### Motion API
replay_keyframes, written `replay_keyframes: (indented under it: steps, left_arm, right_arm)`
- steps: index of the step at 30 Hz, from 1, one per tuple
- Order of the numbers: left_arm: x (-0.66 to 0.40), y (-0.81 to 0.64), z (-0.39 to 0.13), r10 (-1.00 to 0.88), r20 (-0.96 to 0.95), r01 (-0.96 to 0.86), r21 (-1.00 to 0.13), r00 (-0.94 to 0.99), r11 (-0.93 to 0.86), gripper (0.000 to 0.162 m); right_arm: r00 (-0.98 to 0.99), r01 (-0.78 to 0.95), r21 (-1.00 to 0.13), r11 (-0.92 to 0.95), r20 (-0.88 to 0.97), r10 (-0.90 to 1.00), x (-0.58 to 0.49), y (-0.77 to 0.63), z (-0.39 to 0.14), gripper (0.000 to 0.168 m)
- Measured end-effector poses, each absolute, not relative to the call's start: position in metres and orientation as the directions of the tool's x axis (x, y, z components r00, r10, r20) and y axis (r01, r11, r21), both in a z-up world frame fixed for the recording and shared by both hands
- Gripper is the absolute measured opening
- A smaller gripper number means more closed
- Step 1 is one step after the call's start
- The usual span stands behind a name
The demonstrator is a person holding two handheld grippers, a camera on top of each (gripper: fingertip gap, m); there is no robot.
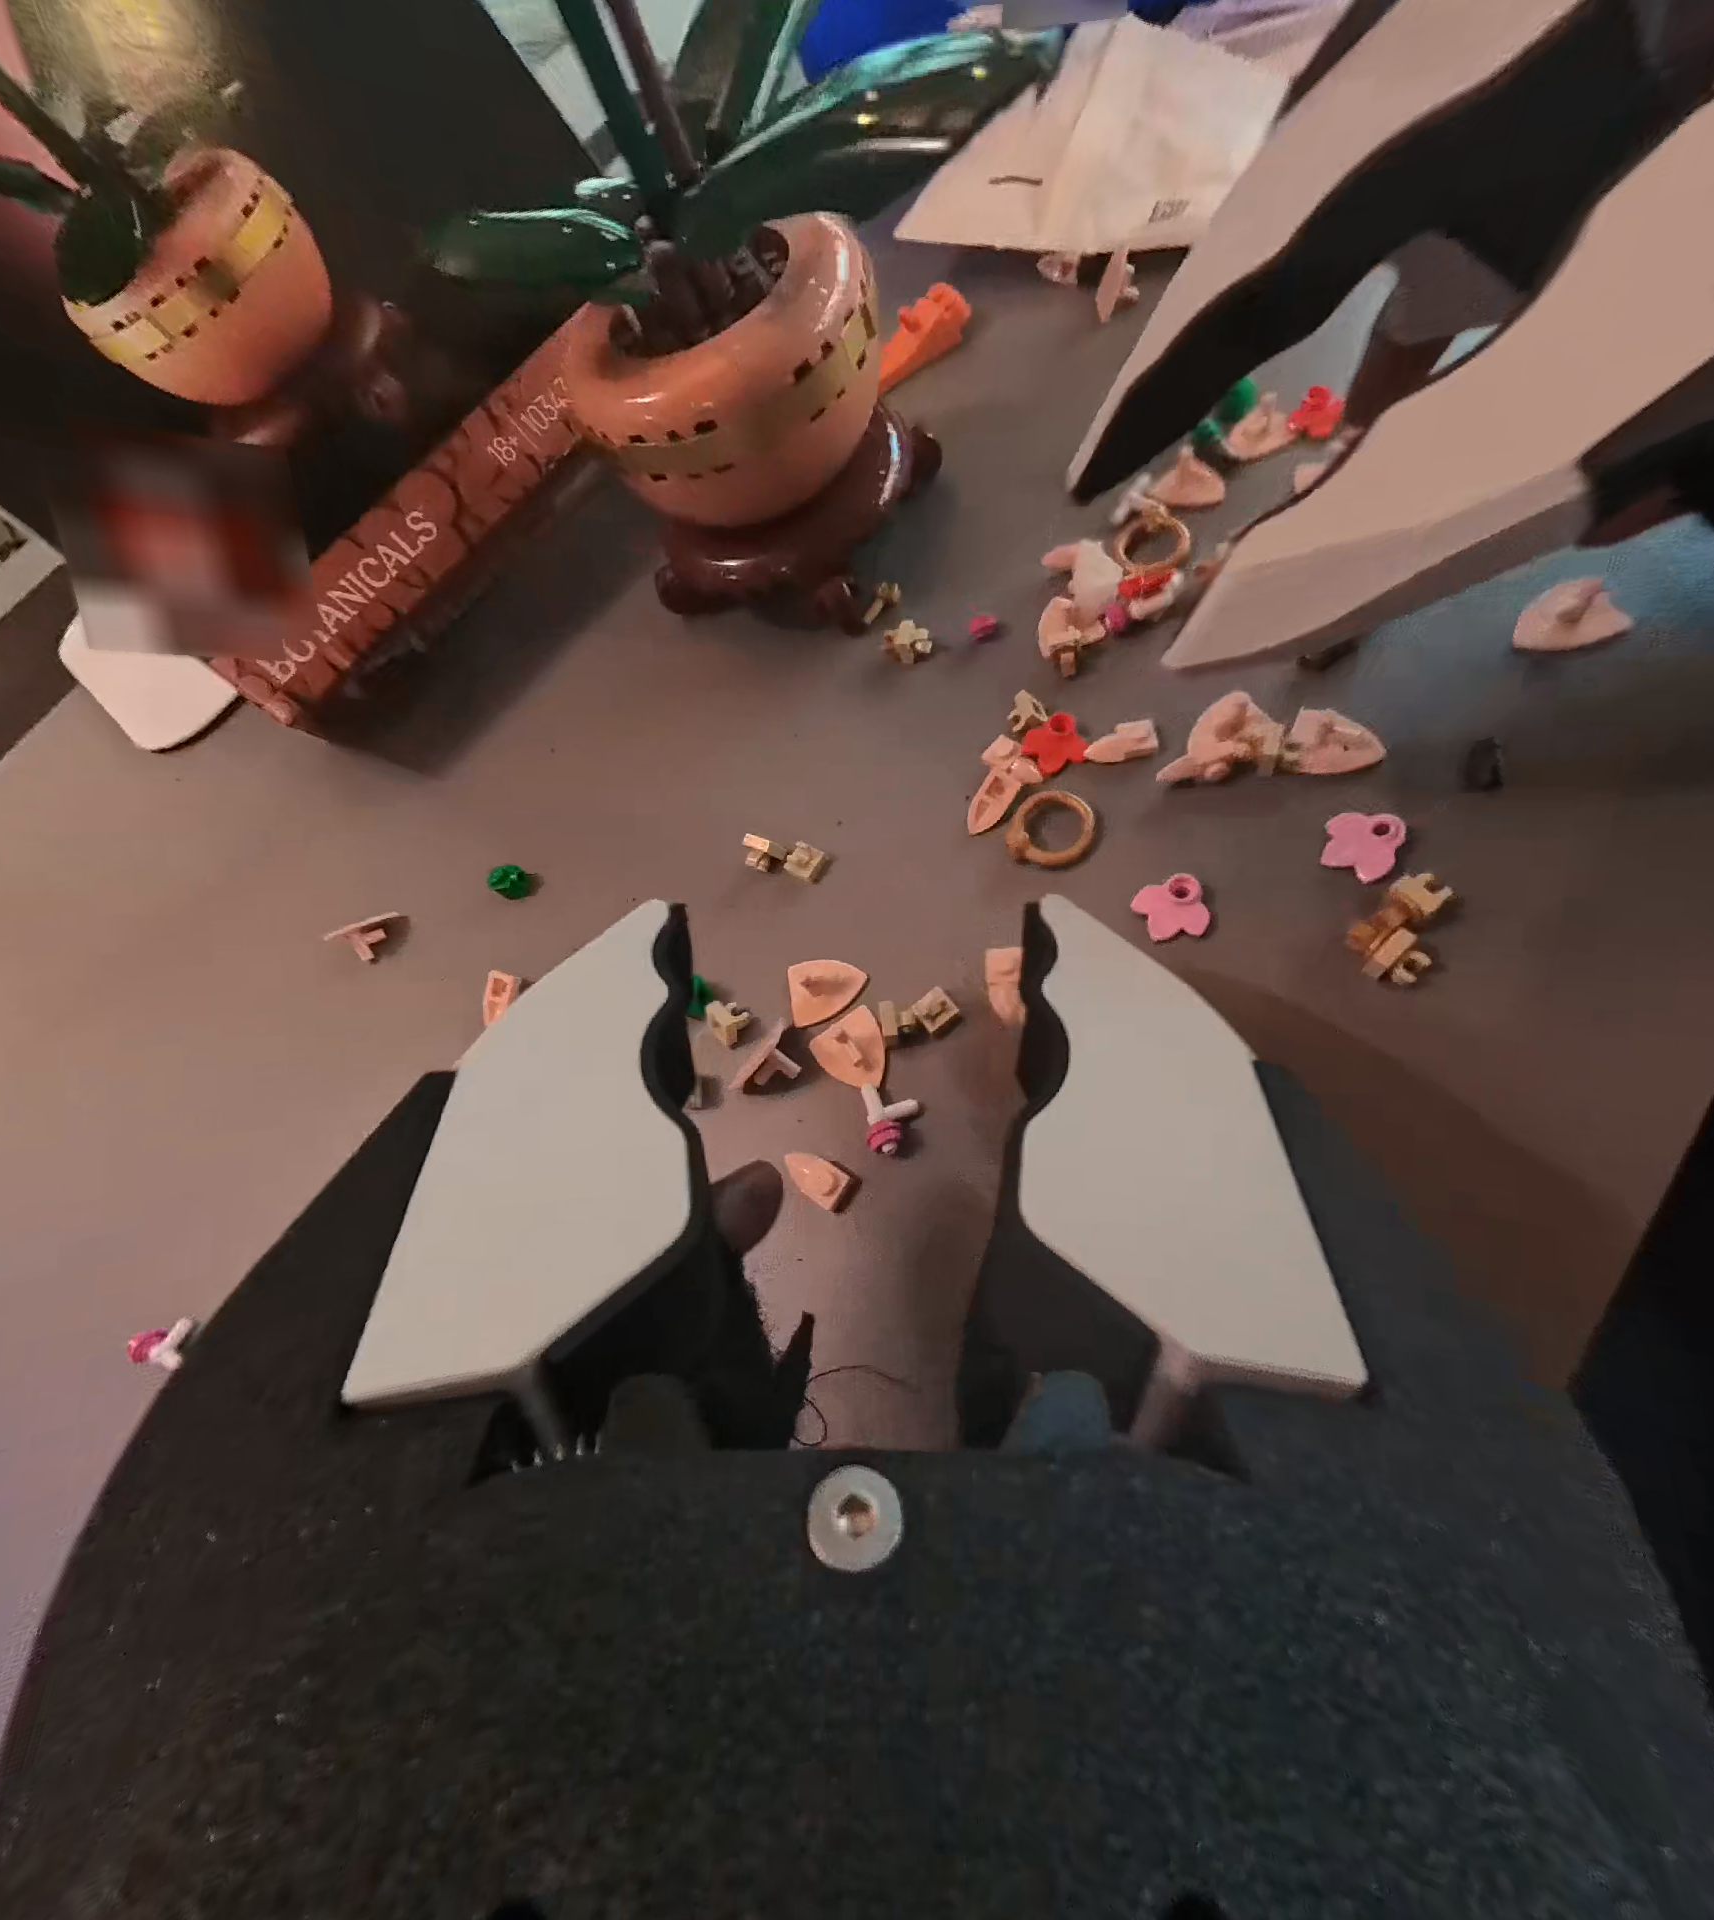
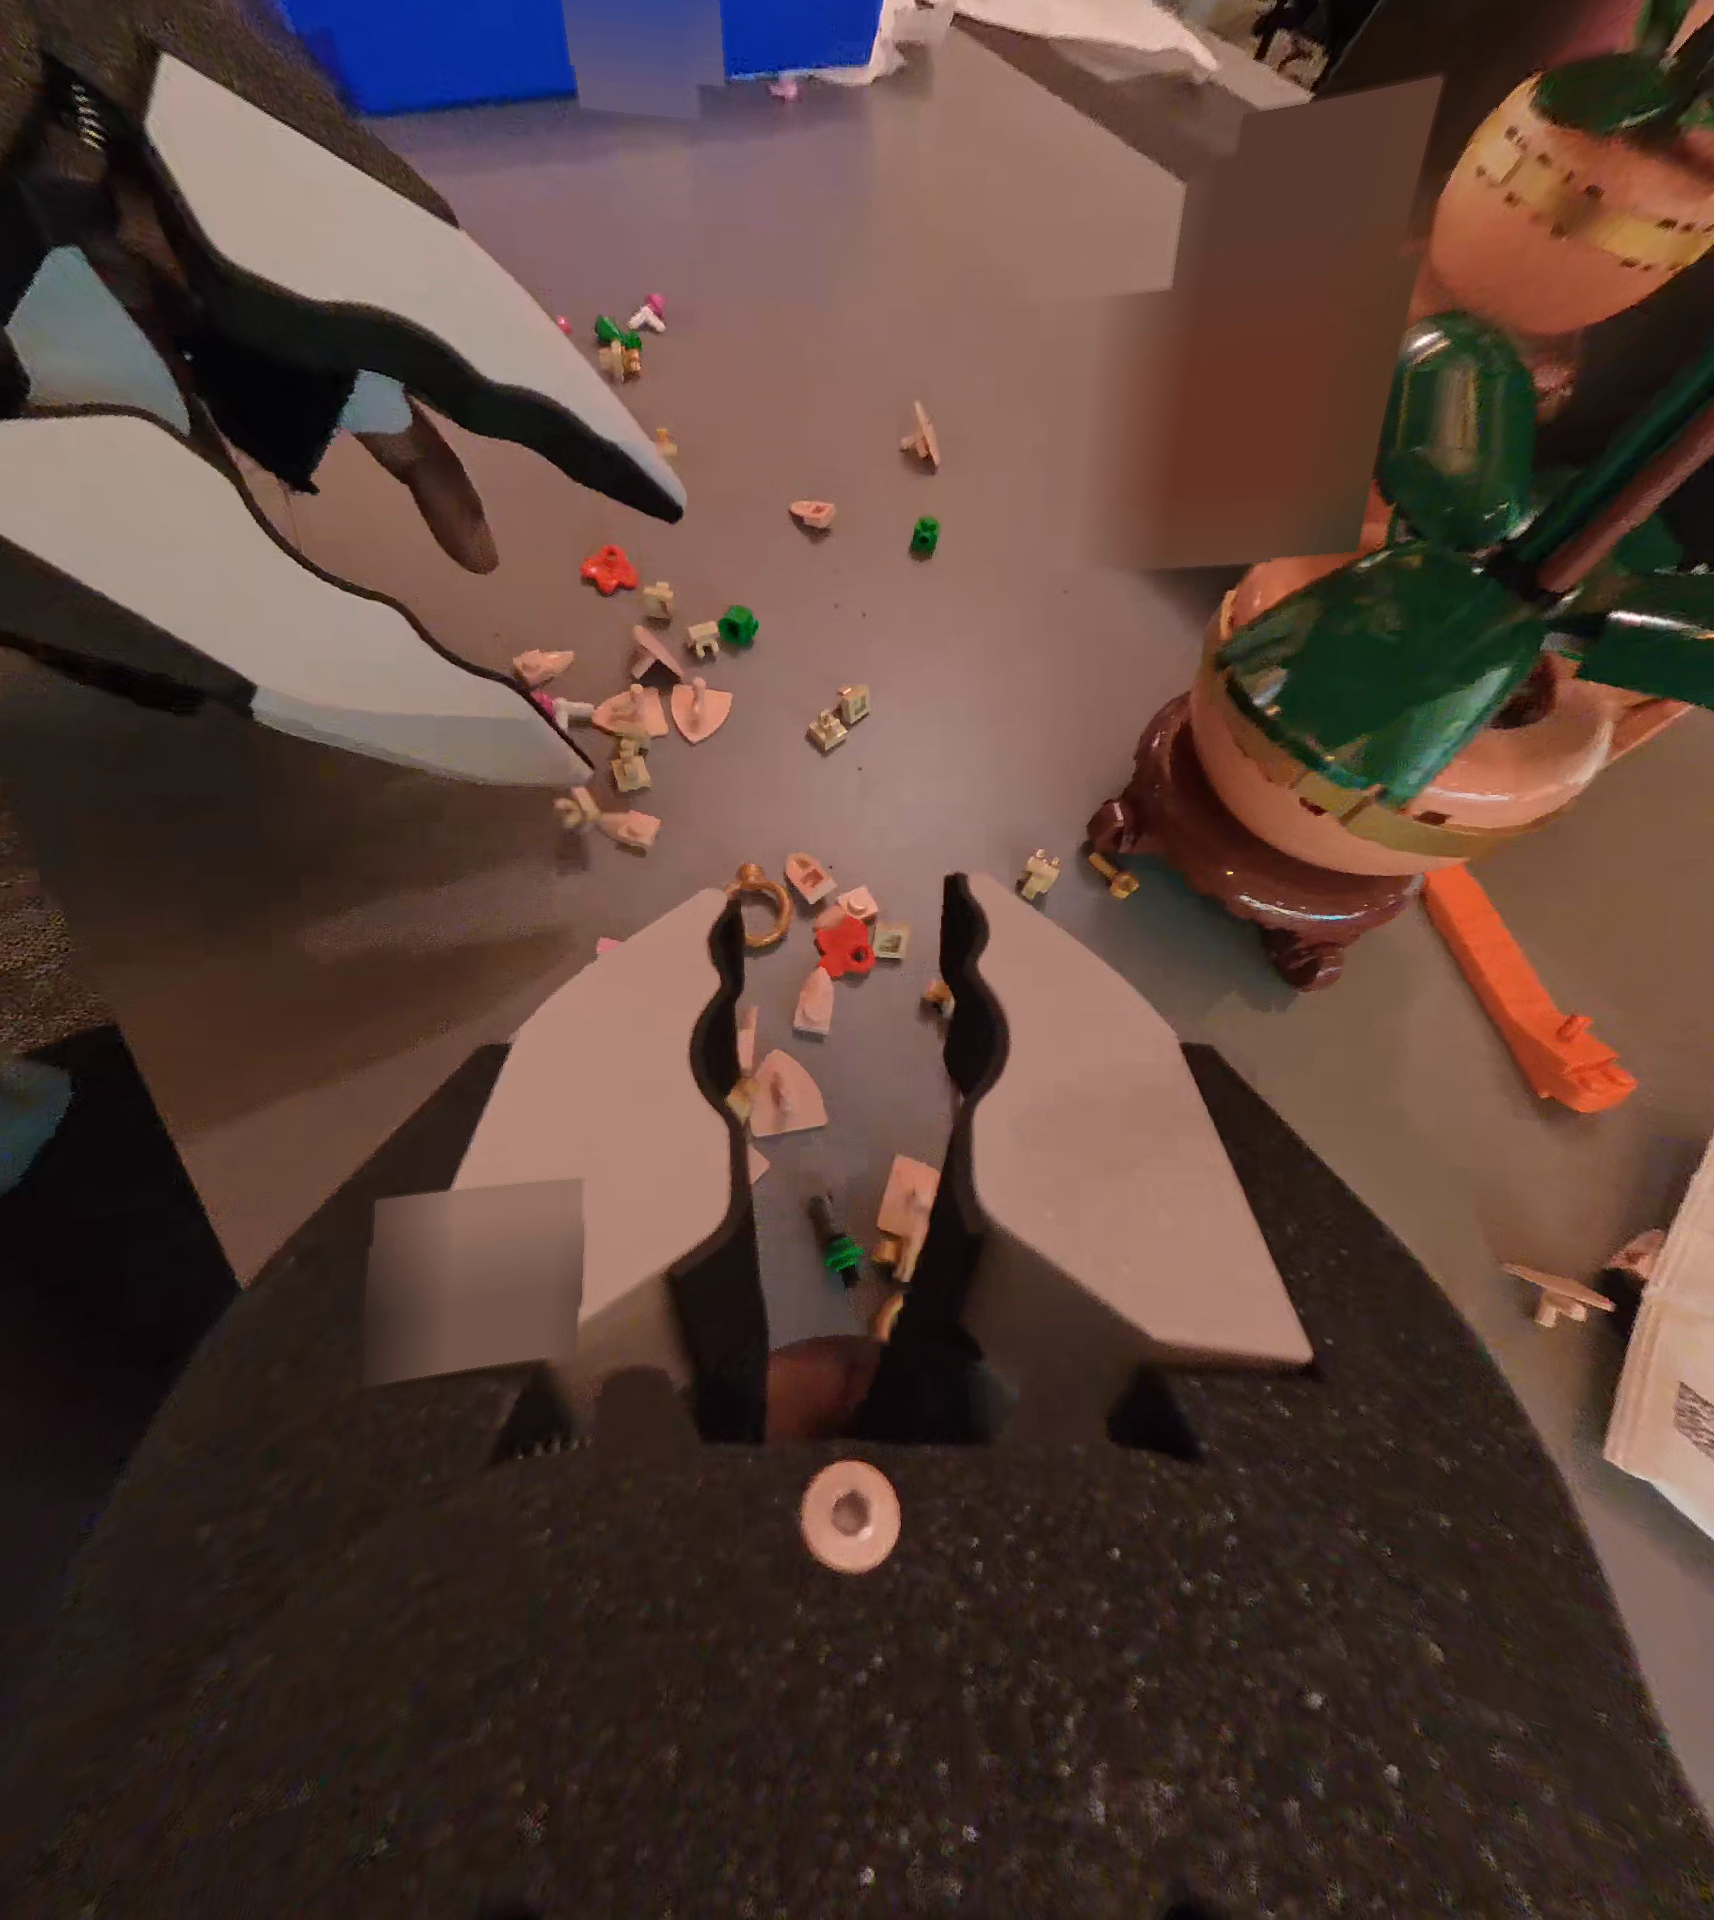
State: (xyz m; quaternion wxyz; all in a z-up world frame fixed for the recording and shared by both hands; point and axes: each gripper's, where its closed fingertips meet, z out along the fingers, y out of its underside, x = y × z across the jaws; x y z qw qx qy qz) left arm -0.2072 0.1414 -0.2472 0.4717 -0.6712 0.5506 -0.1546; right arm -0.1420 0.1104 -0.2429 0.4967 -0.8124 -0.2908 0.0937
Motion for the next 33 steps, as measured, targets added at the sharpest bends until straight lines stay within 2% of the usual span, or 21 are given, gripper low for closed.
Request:
replay_keyframes:
  steps: [2,3,6,8,9,12,17,19,21,22,25,27,29,33]
  left_arm:
    - [-0.210,0.146,-0.246,-0.876,-0.301,-0.586,-0.810,0.376,0.028,0.066]
    - [-0.212,0.150,-0.244,-0.863,-0.319,-0.583,-0.811,0.391,0.035,0.076]
    - [-0.211,0.153,-0.235,-0.807,-0.448,-0.598,-0.787,0.385,0.152,0.080]
    - [-0.212,0.156,-0.224,-0.694,-0.622,-0.643,-0.705,0.361,0.298,0.080]
    - [-0.212,0.157,-0.219,-0.613,-0.718,-0.673,-0.635,0.331,0.380,0.079]
    - [-0.210,0.150,-0.209,-0.428,-0.868,-0.712,-0.465,0.251,0.526,0.078]
    - [-0.207,0.138,-0.200,-0.341,-0.912,-0.702,-0.396,0.227,0.591,0.077]
    - [-0.208,0.135,-0.192,-0.297,-0.925,-0.694,-0.375,0.236,0.615,0.088]
    - [-0.214,0.137,-0.181,-0.281,-0.904,-0.675,-0.428,0.323,0.600,0.066]
    - [-0.220,0.139,-0.171,-0.270,-0.879,-0.649,-0.473,0.393,0.596,0.061]
    - [-0.249,0.153,-0.151,-0.326,-0.730,-0.541,-0.671,0.601,0.507,0.025]
    - [-0.259,0.159,-0.153,-0.478,-0.564,-0.407,-0.822,0.673,0.397,0.014]
    - [-0.265,0.161,-0.152,-0.606,-0.365,-0.240,-0.930,0.707,0.279,0.012]
    - [-0.269,0.157,-0.148,-0.769,-0.019,0.060,-0.995,0.639,0.075,0.035]
  right_arm:
    - [0.824,0.346,-0.884,-0.315,0.126,0.553,-0.132,0.106,-0.234,0.038]
    - [0.812,0.307,-0.902,-0.304,0.081,0.578,-0.132,0.100,-0.229,0.037]
    - [0.691,0.094,-0.939,-0.332,-0.178,0.701,-0.153,0.078,-0.208,0.021]
    - [0.598,-0.048,-0.921,-0.386,-0.336,0.728,-0.168,0.073,-0.197,0.001]
    - [0.570,-0.083,-0.912,-0.401,-0.374,0.731,-0.175,0.075,-0.195,0.000]
    - [0.640,-0.026,-0.914,-0.405,-0.326,0.696,-0.183,0.095,-0.204,0.000]
    - [0.631,0.075,-0.882,-0.465,-0.319,0.707,-0.216,0.111,-0.215,0.000]
    - [0.688,0.174,-0.857,-0.485,-0.246,0.682,-0.213,0.119,-0.232,0.003]
    - [0.832,0.278,-0.880,-0.386,0.019,0.554,-0.181,0.138,-0.232,0.000]
    - [0.831,0.328,-0.894,-0.306,0.119,0.543,-0.174,0.135,-0.223,0.001]
    - [0.819,0.300,-0.948,-0.105,0.200,0.537,-0.157,0.112,-0.192,0.004]
    - [0.847,0.265,-0.960,-0.084,0.191,0.496,-0.129,0.100,-0.185,0.004]
    - [0.888,0.232,-0.965,-0.120,0.160,0.431,-0.093,0.094,-0.186,0.006]
    - [0.931,0.202,-0.960,-0.195,0.126,0.343,-0.033,0.082,-0.197,0.023]
